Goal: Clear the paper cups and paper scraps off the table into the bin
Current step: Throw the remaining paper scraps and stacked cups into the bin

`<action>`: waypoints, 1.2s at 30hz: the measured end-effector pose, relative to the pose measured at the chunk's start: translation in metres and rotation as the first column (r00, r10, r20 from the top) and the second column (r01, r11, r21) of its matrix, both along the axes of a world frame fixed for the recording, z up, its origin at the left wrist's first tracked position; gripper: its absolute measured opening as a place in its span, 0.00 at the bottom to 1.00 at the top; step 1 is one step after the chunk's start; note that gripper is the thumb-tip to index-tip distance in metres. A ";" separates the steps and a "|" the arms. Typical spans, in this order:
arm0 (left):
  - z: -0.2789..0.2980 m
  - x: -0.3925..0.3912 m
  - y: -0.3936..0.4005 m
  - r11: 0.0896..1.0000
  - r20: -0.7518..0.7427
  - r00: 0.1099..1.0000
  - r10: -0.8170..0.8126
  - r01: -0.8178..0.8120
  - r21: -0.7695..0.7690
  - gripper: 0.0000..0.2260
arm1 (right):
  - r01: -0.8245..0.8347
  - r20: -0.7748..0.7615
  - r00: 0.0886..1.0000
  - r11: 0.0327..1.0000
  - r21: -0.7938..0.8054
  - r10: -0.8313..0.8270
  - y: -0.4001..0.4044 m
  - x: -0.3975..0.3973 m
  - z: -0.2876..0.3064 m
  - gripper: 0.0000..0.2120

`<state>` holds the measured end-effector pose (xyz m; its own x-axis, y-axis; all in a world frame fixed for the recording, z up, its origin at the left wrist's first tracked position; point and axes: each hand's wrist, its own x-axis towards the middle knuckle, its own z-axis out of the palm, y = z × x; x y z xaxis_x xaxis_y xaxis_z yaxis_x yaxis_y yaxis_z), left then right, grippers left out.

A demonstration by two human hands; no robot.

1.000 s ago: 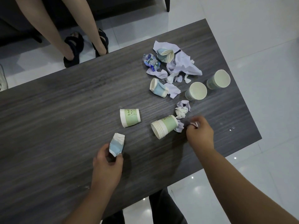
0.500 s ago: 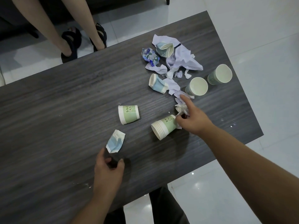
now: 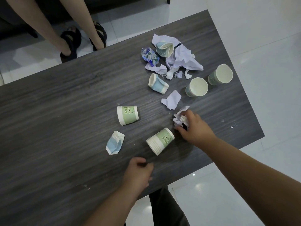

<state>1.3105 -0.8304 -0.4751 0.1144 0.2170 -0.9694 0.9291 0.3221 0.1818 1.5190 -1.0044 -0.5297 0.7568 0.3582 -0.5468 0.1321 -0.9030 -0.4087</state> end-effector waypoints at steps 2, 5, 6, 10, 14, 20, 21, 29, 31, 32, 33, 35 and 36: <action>0.003 0.020 -0.005 0.993 0.033 0.998 0.048 -0.044 -0.106 0.19 | 0.018 0.015 1.000 0.998 -0.057 -0.018 0.002 -0.002 0.000 0.18; 0.005 0.046 -0.011 0.905 -0.061 0.959 0.276 -0.281 -0.320 0.28 | 0.107 -0.021 0.994 0.993 -0.058 -0.109 0.004 -0.002 0.006 0.11; 0.004 0.053 -0.012 0.863 -0.113 0.933 0.342 -0.360 -0.356 0.32 | 0.144 -0.023 0.989 0.988 -0.057 -0.146 0.003 -0.004 0.010 0.08; -0.002 0.078 -0.015 0.788 -0.186 0.855 0.484 -0.518 -0.333 0.41 | 0.210 0.033 0.978 0.971 -0.114 -0.208 0.005 -0.017 0.035 0.11; -0.007 0.090 -0.027 0.780 -0.084 0.811 0.578 -0.580 -0.234 0.37 | 0.140 0.046 0.989 0.990 -0.006 -0.140 0.010 -0.023 0.058 0.14; -0.011 0.065 -0.014 0.843 -0.010 0.843 0.538 -0.538 -0.001 0.40 | 0.186 0.071 0.979 0.980 0.074 -0.191 0.052 -0.002 0.051 0.25; -0.012 0.058 -0.011 0.861 0.010 0.862 0.506 -0.506 0.051 0.40 | 0.175 0.083 0.980 0.983 0.056 -0.179 0.061 0.005 0.044 0.31; -0.008 0.040 0.008 0.902 0.185 0.956 0.228 -0.279 0.331 0.26 | 0.240 0.112 0.966 0.968 -0.071 -0.231 0.084 0.019 -0.007 0.32; -0.004 0.037 0.011 0.911 0.216 0.963 0.163 -0.231 0.342 0.25 | 0.234 0.145 0.964 0.970 -0.065 -0.223 0.079 0.007 -0.012 0.21; -0.001 0.036 0.013 0.916 0.221 0.964 0.146 -0.216 0.337 0.25 | 0.247 0.134 0.962 0.967 -0.066 -0.236 0.076 0.002 -0.012 0.18; 0.003 0.034 0.014 0.920 0.224 0.964 0.144 -0.214 0.329 0.24 | 0.271 0.113 0.958 0.960 -0.064 -0.263 0.072 -0.003 -0.011 0.17; 0.013 0.030 0.016 0.914 0.216 0.955 0.201 -0.263 0.308 0.24 | 0.360 0.029 0.933 0.932 -0.040 -0.359 0.066 -0.010 -0.006 0.18; 0.019 0.027 0.017 0.907 0.200 0.948 0.248 -0.300 0.295 0.24 | 0.414 -0.017 0.910 0.910 -0.014 -0.414 0.063 -0.014 -0.001 0.19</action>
